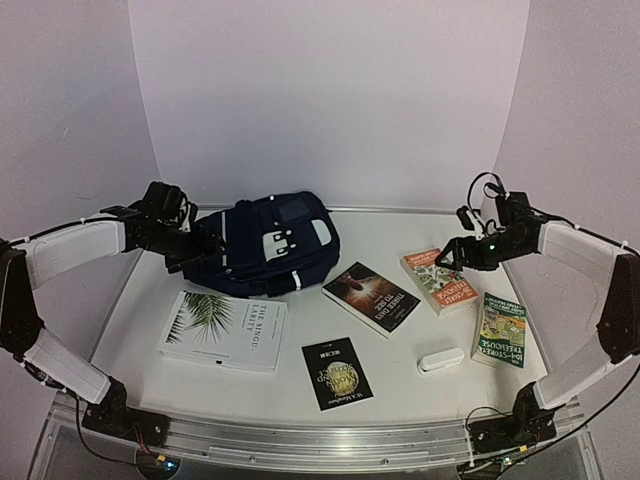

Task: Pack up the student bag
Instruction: Move the book to the center of the board.

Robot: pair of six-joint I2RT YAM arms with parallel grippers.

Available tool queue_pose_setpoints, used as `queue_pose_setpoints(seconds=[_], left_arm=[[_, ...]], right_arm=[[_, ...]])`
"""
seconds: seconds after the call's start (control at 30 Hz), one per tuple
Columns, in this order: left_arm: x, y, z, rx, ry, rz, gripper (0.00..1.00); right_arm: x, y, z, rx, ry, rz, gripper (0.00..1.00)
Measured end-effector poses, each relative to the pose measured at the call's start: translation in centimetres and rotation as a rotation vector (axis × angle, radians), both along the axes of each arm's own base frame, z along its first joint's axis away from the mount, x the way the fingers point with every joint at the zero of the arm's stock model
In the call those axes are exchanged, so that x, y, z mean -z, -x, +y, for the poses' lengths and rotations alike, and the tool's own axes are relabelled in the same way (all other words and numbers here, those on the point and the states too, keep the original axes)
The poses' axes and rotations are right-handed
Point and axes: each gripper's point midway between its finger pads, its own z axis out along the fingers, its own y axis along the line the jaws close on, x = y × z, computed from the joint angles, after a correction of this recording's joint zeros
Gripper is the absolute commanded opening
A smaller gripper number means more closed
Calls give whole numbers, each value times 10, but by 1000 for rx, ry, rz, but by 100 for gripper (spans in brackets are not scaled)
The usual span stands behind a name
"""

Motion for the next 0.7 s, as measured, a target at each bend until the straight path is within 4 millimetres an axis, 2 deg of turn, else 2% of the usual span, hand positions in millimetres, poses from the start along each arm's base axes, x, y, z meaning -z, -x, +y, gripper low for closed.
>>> queue_pose_setpoints(seconds=[0.1, 0.3, 0.47, 0.6, 0.7], left_arm=[[6, 7, -21, 93, -47, 2, 100], [27, 29, -97, 344, -209, 8, 100], [63, 36, -150, 447, -376, 15, 100], [99, 50, -179, 502, -520, 34, 100], [115, 61, -186, 519, -607, 34, 100]], right_arm=[[3, 2, 8, -23, 3, 8, 98], [17, 5, 40, -111, 26, 55, 98], [24, -10, 72, -162, 35, 86, 98], [27, -25, 93, -182, 43, 94, 98], [29, -38, 108, -198, 53, 86, 98]])
